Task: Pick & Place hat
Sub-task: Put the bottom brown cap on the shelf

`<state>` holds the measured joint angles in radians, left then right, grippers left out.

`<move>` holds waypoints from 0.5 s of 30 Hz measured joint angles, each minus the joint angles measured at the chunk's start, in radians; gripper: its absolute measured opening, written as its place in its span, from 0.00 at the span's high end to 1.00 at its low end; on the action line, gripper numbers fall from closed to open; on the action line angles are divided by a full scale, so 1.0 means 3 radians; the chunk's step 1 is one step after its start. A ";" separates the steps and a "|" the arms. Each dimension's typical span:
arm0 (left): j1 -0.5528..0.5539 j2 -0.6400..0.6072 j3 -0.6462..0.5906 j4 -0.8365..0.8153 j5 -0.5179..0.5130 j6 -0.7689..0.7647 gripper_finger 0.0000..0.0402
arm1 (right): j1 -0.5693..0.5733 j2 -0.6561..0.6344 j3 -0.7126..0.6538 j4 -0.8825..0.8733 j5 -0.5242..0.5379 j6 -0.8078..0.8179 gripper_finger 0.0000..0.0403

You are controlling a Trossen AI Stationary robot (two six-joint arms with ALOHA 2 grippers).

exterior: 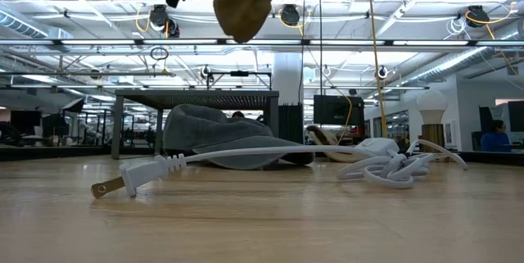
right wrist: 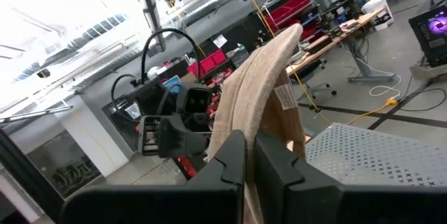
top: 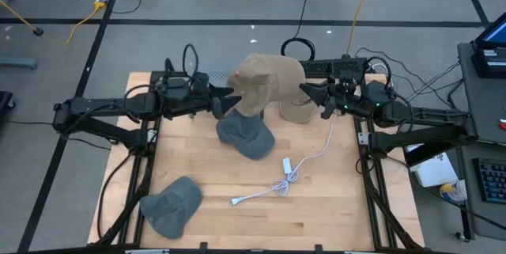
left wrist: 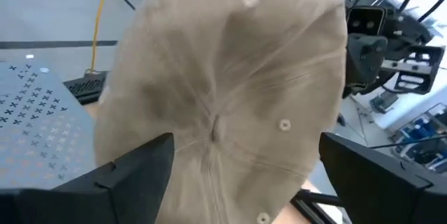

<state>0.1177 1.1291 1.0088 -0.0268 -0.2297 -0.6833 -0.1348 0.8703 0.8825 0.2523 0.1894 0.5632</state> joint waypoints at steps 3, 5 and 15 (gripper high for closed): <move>0.0000 -0.0058 0.0000 -0.0026 0.0000 0.0068 0.14 | -0.0001 -0.0048 0.0000 -0.0100 0.0070 -0.0001 0.99; 0.0000 -0.0125 0.0000 -0.0064 -0.0020 0.0191 0.15 | -0.0003 -0.0100 0.0000 -0.0163 0.0080 -0.0004 0.99; 0.0000 -0.0208 0.0000 -0.0163 -0.0116 0.0315 0.23 | -0.0004 -0.0285 0.0000 -0.0268 0.0096 -0.0030 0.99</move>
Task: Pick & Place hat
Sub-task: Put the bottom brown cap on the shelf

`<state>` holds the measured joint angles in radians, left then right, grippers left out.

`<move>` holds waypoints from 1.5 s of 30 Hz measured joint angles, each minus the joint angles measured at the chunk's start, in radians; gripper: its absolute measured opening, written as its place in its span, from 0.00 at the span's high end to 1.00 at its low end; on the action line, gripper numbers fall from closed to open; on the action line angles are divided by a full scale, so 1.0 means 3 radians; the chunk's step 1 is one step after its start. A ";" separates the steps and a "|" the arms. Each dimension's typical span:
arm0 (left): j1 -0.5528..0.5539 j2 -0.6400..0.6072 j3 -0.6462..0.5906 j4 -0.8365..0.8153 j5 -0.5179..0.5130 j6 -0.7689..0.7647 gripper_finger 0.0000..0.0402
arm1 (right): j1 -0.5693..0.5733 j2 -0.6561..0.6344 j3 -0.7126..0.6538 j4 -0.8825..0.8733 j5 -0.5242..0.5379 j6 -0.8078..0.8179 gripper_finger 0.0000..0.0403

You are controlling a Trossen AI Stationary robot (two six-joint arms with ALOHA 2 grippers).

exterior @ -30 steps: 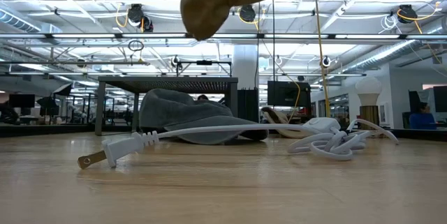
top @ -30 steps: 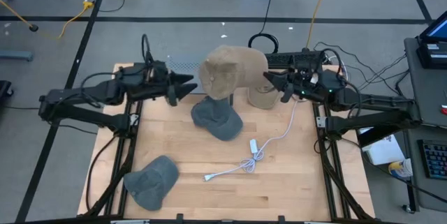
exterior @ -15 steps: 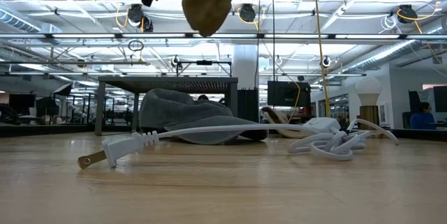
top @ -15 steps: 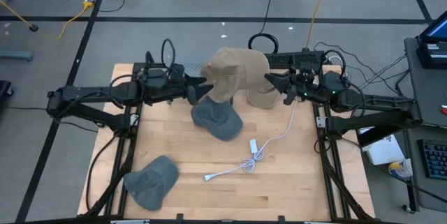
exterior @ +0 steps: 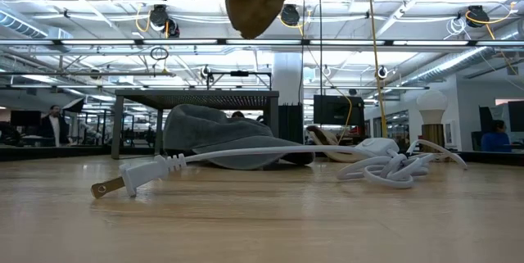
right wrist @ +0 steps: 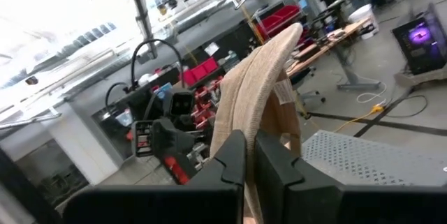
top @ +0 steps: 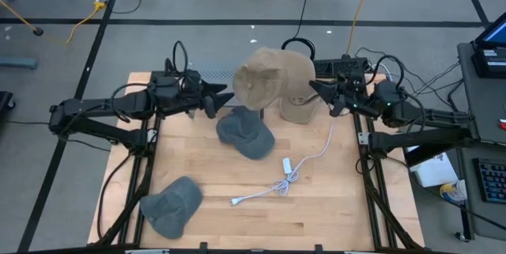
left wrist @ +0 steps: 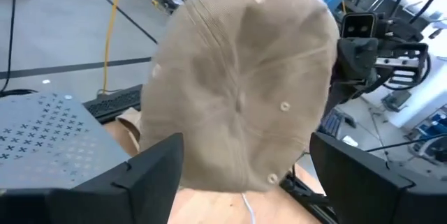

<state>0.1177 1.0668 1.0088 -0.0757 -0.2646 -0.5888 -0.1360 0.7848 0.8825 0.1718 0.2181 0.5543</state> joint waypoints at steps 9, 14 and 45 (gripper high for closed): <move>0.0000 0.0345 0.0000 0.0321 0.0030 -0.0074 0.22 | 0.0103 0.0151 0.0000 0.0195 -0.0122 0.0027 0.99; 0.0000 0.0494 0.0000 0.0630 0.0261 -0.0131 0.21 | 0.0112 0.0193 0.0000 0.0201 -0.0104 0.0008 0.99; 0.0000 0.0534 0.0000 0.1834 0.0987 -0.0751 0.63 | 0.0067 0.0235 -0.0001 0.0411 0.0050 0.0014 0.98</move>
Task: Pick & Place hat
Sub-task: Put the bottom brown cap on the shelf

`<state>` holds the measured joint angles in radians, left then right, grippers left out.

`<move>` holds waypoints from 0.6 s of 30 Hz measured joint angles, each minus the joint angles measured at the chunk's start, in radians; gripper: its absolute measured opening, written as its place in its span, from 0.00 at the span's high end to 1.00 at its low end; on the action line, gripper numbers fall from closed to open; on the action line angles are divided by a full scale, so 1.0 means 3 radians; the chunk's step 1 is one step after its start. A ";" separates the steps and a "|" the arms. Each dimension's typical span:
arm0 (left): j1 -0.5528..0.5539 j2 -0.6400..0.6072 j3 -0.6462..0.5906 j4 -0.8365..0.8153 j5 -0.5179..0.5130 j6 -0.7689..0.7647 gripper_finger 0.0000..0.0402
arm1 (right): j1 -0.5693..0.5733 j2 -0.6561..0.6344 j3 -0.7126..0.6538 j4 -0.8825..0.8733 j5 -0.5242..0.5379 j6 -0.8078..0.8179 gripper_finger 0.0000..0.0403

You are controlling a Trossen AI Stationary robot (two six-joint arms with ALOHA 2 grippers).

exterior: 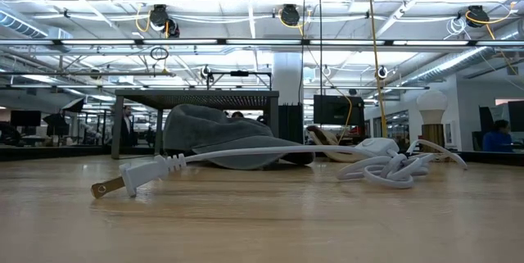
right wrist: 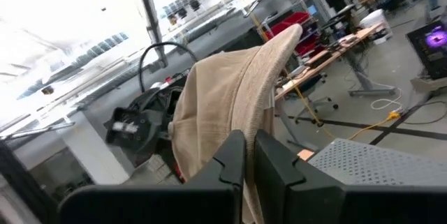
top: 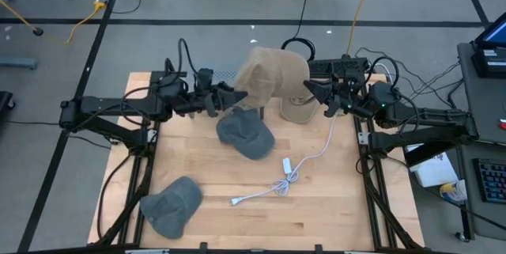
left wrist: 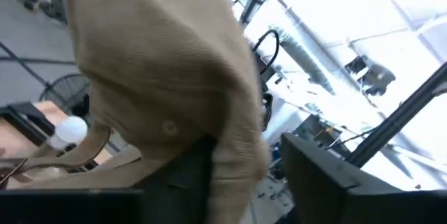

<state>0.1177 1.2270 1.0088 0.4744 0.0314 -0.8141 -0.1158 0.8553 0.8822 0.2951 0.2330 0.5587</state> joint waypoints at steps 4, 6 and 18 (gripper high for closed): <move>0.0000 0.0000 0.0000 0.0001 -0.0006 -0.0287 0.84 | 0.0000 0.0001 0.0000 0.0000 -0.0008 -0.0008 0.98; 0.0007 0.0000 0.0000 0.0001 -0.0006 -0.0350 0.94 | 0.0000 0.0001 0.0000 -0.0003 -0.0008 -0.0041 0.98; 0.0290 -0.0025 -0.0003 0.0375 0.0570 -0.0926 0.95 | -0.0002 -0.0014 0.0000 -0.0805 -0.0273 0.0024 0.65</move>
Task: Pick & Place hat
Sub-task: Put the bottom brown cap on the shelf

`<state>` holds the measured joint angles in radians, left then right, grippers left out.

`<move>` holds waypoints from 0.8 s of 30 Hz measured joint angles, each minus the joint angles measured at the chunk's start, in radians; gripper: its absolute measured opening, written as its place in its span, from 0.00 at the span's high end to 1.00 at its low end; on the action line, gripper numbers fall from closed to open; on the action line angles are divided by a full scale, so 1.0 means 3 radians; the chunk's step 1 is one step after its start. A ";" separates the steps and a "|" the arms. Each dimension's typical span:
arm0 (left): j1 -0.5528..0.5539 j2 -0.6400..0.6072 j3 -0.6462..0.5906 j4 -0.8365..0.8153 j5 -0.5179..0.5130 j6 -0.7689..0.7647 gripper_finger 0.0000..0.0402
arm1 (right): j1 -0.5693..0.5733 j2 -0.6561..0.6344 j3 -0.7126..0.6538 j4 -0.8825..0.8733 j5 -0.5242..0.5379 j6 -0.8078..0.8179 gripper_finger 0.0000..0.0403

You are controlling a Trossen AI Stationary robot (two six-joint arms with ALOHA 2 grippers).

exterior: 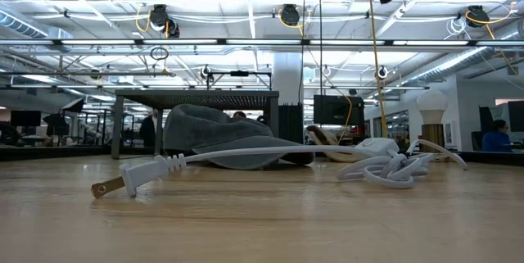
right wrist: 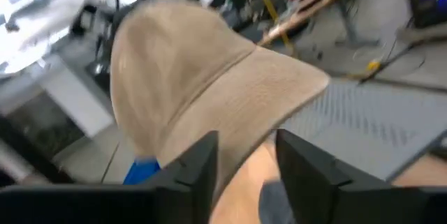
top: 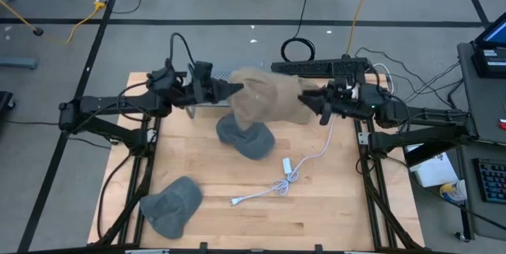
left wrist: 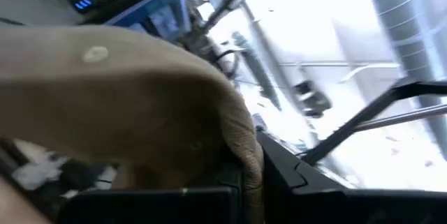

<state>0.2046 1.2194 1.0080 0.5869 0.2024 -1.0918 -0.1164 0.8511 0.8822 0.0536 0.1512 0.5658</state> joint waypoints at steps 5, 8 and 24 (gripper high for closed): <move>0.0304 0.0003 0.0000 -0.0014 0.0378 -0.0434 0.95 | 0.0001 -0.0009 0.0000 -0.0180 -0.0432 0.0154 0.51; 0.0505 0.0003 0.0000 -0.0100 0.0597 -0.0555 0.95 | 0.0002 -0.0036 0.0000 -0.0126 -0.0688 0.0183 0.48; 0.1658 0.0130 0.0000 -0.0502 0.2060 -0.0458 0.95 | 0.0024 -0.0094 0.0000 0.0158 -0.0850 0.0168 0.50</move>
<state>0.7021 1.2584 1.0080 0.4362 0.8205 -1.2292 -0.1093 0.8229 0.8822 0.1009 -0.1040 0.6162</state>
